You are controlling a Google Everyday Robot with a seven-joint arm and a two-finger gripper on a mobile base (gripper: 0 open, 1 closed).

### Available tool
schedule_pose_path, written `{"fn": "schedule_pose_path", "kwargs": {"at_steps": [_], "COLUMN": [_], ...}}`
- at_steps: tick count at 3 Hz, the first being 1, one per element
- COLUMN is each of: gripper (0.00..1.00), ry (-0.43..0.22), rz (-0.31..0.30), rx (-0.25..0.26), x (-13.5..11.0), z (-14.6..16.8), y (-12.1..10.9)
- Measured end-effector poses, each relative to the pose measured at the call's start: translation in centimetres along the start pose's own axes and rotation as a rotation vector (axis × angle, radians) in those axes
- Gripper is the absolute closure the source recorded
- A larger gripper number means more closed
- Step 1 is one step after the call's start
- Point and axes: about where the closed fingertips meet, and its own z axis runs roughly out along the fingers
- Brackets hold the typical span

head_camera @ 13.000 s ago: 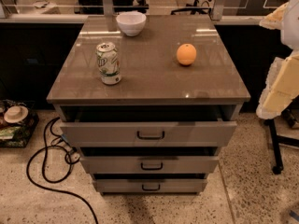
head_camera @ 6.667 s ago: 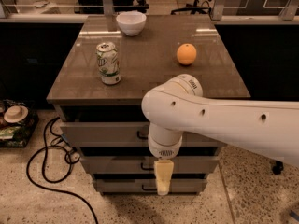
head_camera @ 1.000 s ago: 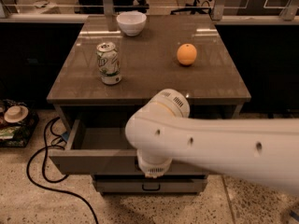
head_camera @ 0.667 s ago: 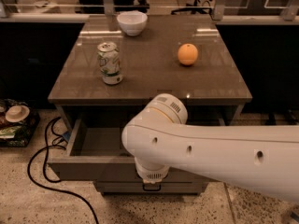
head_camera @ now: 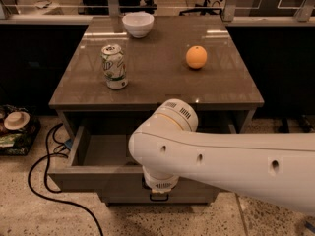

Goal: Open top drawer

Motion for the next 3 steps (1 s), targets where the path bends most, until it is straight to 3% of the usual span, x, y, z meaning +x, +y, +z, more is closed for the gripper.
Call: {"fn": "schedule_pose_path", "kwargs": {"at_steps": [2, 3], "gripper": [0.13, 0.00], "ry": [0.002, 0.003], "rz": [-0.001, -0.001], "rx": [0.004, 0.006], "x": [0.04, 0.06], "z": [-0.15, -0.21], "y": [0.03, 0.04]}}
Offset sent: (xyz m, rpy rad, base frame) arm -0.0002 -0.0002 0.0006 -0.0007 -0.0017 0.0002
